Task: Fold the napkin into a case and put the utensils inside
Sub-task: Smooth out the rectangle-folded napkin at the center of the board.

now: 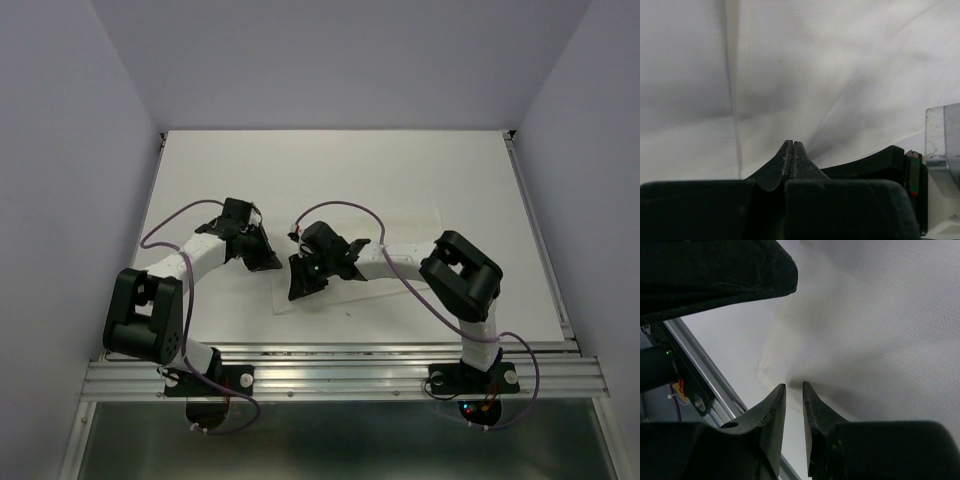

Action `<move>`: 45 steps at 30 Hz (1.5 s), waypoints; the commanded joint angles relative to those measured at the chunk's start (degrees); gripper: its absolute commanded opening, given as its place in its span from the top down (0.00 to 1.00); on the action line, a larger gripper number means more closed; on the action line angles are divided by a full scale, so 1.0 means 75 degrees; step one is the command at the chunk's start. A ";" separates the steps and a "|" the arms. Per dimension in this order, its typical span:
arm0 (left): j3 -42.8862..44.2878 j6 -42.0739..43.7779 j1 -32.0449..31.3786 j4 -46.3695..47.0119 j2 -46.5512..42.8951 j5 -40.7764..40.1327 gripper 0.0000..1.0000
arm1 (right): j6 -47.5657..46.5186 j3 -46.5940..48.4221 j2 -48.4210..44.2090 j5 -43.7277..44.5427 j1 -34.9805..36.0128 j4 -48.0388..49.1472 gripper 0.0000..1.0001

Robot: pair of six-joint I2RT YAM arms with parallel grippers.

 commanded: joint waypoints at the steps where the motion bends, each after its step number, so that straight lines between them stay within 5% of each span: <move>1: -0.0039 -0.0063 0.0002 0.0719 0.0330 0.0373 1.00 | 0.0060 -0.0125 0.0039 -0.0103 -0.0008 0.0435 0.75; 23: -0.0157 0.0219 0.0002 0.0930 0.2230 0.0022 1.00 | -0.0678 -0.1285 -0.0288 -0.0009 -0.0008 -0.0819 0.78; 36: 0.0019 0.0266 0.0002 0.0144 0.1364 -0.0295 1.00 | -0.0444 -0.0584 -0.1039 0.0964 -0.0008 -0.0609 0.76; 45: -0.0039 0.0243 0.0002 -0.0418 0.0438 -0.0528 1.00 | -0.0268 0.0132 -0.0160 -0.0241 0.0062 -0.0046 0.76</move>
